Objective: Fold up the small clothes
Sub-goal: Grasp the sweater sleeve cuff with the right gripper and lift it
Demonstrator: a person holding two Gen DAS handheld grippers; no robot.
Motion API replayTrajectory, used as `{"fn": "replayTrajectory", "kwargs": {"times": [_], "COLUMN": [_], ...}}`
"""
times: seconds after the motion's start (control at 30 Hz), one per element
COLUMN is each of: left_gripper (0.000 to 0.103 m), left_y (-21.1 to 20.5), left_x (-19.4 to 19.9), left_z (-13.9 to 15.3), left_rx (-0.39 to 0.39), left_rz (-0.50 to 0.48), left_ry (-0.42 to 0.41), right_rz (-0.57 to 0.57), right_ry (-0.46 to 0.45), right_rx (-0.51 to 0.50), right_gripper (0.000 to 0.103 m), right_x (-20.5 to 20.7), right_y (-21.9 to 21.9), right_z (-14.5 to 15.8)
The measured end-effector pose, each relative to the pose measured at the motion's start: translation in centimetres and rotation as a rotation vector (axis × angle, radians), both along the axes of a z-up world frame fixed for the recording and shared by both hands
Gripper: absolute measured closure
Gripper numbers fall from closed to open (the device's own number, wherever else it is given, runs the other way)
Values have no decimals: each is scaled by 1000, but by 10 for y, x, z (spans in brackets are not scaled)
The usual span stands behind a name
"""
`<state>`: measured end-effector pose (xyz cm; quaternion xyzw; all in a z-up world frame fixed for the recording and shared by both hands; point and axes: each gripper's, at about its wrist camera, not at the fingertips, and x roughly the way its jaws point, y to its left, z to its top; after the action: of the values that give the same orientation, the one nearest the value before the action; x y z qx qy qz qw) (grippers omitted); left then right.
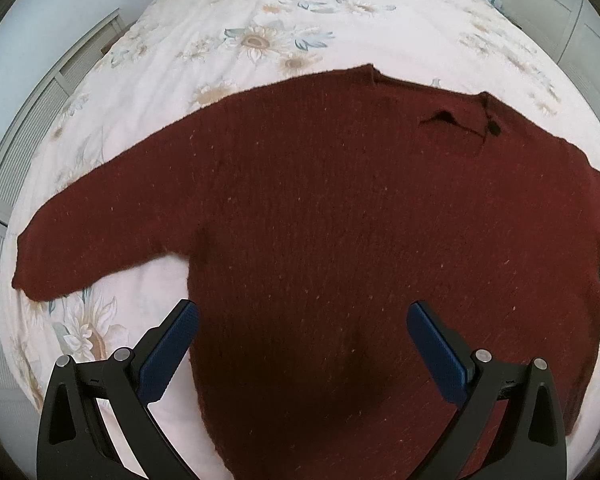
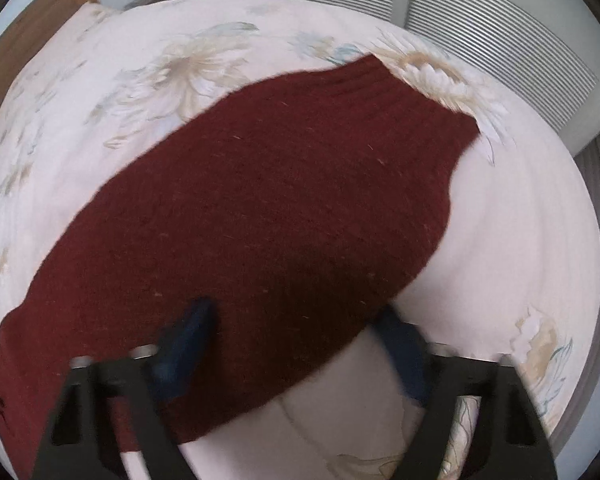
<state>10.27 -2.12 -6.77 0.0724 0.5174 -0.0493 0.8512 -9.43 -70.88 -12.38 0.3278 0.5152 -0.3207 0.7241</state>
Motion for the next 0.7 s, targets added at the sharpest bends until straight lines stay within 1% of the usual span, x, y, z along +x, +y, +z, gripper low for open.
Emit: {"fn": "replayTrajectory", "kwargs": {"times": [0.03, 0.07, 0.1, 0.17, 0.23, 0.3, 0.47, 0.53, 0.63, 0.7], "left_gripper": [1, 1, 1, 1, 1, 1, 1, 1, 1, 1], "left_y": [0, 1, 2, 4, 6, 10, 19, 24, 26, 32], "left_x": [0, 0, 0, -1, -1, -2, 4, 6, 11, 15], "left_z": [-1, -2, -3, -6, -6, -5, -5, -8, -10, -13], "left_rx": [-3, -9, -14, -23, -34, -55, -71, -75, -73, -79], "left_rz": [3, 5, 4, 1, -2, 1, 26, 31, 21, 24], "left_ry": [0, -1, 0, 6, 15, 3, -15, -16, -8, -11], "right_rz": [10, 22, 34, 65, 92, 132, 279, 343, 436, 494], "right_ry": [0, -1, 0, -11, -43, -85, -207, -255, -315, -348], "right_rx": [-4, -9, -14, -37, -76, -118, -200, -213, -230, -239], "right_gripper": [60, 81, 88, 89, 90, 90, 90, 90, 90, 90], "right_x": [2, 5, 8, 12, 15, 19, 35, 40, 56, 72], "right_y": [1, 3, 5, 12, 24, 40, 91, 120, 166, 198], "right_z": [4, 8, 13, 27, 46, 71, 141, 165, 202, 219]}}
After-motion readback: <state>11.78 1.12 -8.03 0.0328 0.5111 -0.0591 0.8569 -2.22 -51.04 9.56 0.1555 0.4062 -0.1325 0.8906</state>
